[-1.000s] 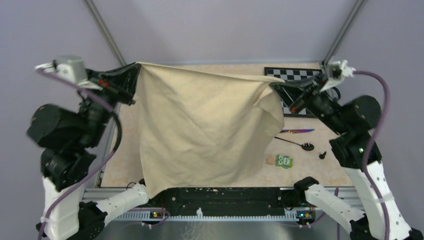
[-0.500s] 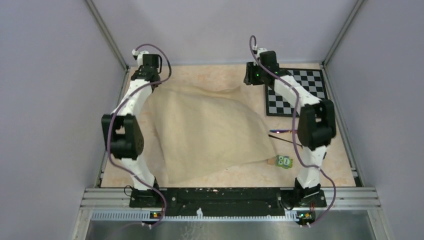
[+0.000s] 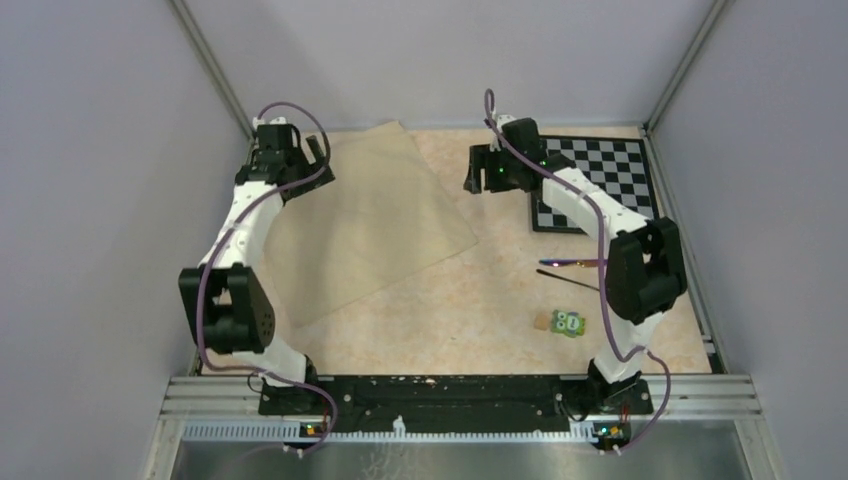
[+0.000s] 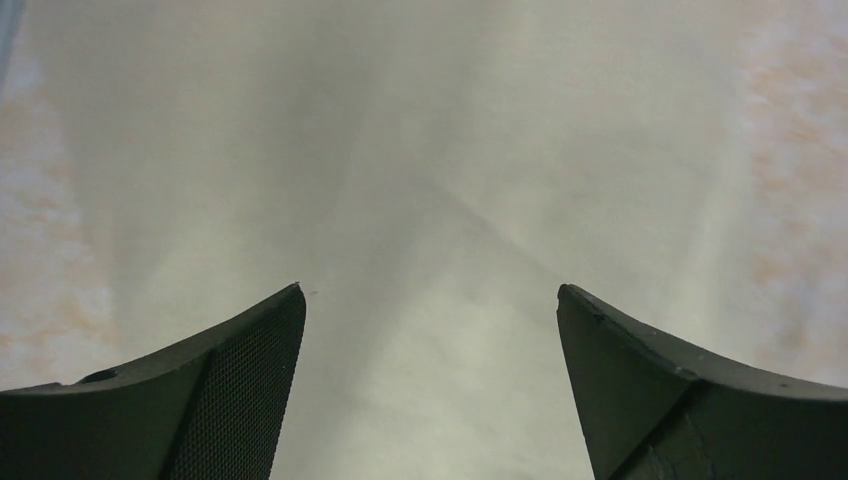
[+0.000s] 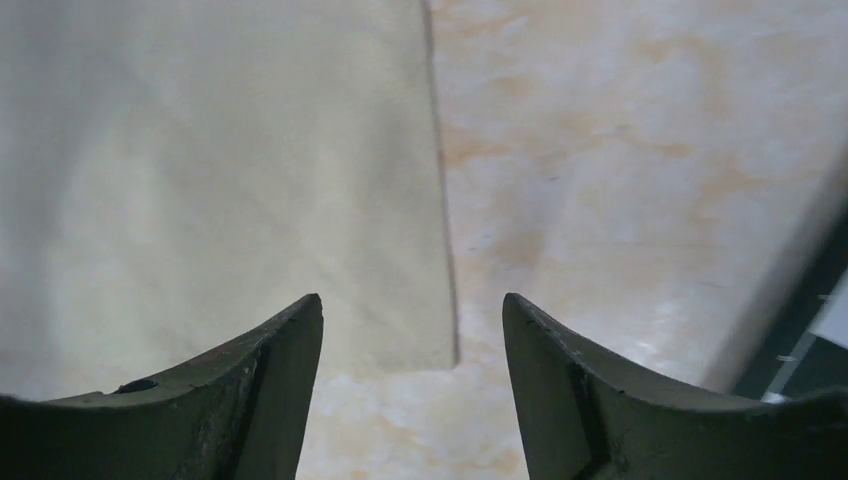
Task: Fold the napkin into a case and place the utensils inside
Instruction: Flatten out the crumpled napkin at the center of the board.
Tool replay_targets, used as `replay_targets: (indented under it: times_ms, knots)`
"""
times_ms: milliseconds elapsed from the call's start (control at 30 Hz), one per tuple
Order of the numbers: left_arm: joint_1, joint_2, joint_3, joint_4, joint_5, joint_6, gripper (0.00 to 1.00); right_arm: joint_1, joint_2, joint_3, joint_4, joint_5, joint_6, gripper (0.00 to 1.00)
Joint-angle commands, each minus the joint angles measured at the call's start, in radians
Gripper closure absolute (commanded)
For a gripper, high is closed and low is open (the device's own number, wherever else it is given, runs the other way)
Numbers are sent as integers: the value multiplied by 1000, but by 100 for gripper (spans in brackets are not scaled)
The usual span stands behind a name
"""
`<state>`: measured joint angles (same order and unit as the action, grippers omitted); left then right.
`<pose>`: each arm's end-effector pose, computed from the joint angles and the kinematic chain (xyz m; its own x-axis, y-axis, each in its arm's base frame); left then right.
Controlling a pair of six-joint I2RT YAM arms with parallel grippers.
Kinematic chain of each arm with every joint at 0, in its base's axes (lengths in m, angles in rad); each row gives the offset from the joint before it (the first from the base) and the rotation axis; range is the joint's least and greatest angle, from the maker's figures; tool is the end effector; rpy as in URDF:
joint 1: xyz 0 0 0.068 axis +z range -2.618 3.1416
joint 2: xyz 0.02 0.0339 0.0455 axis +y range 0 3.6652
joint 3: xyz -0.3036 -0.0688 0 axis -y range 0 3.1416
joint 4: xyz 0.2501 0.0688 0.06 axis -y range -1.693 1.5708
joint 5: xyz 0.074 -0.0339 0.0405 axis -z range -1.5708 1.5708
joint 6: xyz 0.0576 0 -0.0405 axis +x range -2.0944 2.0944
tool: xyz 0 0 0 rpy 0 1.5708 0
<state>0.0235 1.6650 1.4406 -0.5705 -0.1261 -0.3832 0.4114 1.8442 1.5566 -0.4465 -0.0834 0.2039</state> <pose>0.3973 0.0166 0.3250 -0.6202 -0.3856 -0.6831 -0.3701 0.9117 -0.1786 0.4164 0.1869 0.3044 -0.6935 -0.0824 -0.7158 -0.3214 0.9245 0.2050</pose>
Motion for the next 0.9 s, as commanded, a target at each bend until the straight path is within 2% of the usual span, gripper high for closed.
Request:
replay_targets:
  times_ms: [0, 100, 200, 300, 367, 567, 733, 867]
  knots:
    - [-2, -144, -160, 141, 390, -19, 1, -1, -56, -188, 328, -305, 239, 34]
    - [-10, -182, -256, 174, 543, -27, 1, 31, -36, -252, 437, -413, 314, 36]
    - [-19, -223, -341, 190, 567, -26, 1, 76, 23, -237, 467, -444, 328, 41]
    - [-51, -257, -428, 236, 588, -47, 1, 109, 96, -189, 428, -431, 334, 49]
    - [-66, -263, -466, 252, 606, -57, 1, 126, 134, -175, 406, -394, 335, 53]
    - [-83, -337, -520, 241, 603, -57, 1, 136, 165, -244, 393, -245, 328, 54]
    - [-83, -416, -517, 217, 579, -41, 1, 136, 128, -349, 380, -133, 343, 55]
    - [-83, -444, -512, 204, 572, -42, 1, 136, 63, -496, 388, -37, 378, 54]
